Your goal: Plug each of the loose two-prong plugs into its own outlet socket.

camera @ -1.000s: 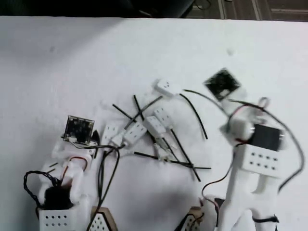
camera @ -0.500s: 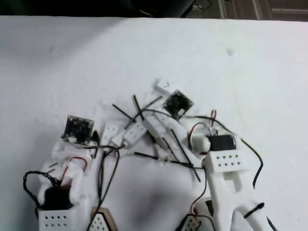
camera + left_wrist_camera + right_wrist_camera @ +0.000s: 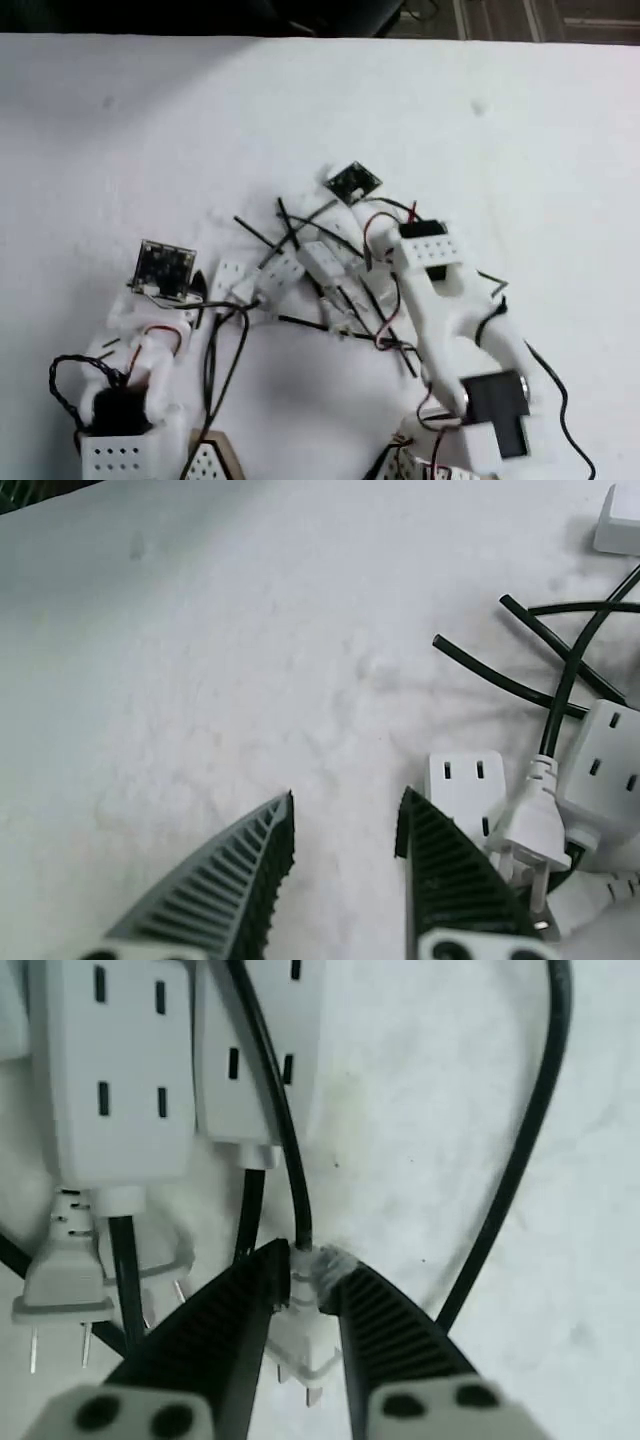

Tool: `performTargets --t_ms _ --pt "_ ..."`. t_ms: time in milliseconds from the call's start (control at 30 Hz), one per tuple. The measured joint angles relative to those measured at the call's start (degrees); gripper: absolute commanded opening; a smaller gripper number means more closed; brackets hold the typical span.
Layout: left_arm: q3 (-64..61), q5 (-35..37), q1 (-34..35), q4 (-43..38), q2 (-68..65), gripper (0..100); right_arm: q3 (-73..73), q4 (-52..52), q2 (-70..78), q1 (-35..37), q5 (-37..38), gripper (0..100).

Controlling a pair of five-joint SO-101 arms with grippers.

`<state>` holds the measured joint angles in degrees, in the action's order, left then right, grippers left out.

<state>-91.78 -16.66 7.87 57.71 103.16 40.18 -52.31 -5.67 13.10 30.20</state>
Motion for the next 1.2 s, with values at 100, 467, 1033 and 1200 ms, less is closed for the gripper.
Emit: performTargets --t_ms 100,467,1033,1200 --pt "0.0 0.0 0.0 0.0 0.0 18 -1.6 -3.7 0.2 0.2 0.0 16.5" --pt "0.0 0.0 0.0 0.0 0.0 18 -9.0 -17.4 -1.6 -0.1 1.2 16.6" --pt "0.0 0.0 0.0 0.0 0.0 18 -17.6 -17.5 16.9 -0.2 3.3 1.8" --pt "0.0 0.0 0.0 0.0 0.0 18 -19.5 -21.8 16.9 -0.1 5.6 1.8"
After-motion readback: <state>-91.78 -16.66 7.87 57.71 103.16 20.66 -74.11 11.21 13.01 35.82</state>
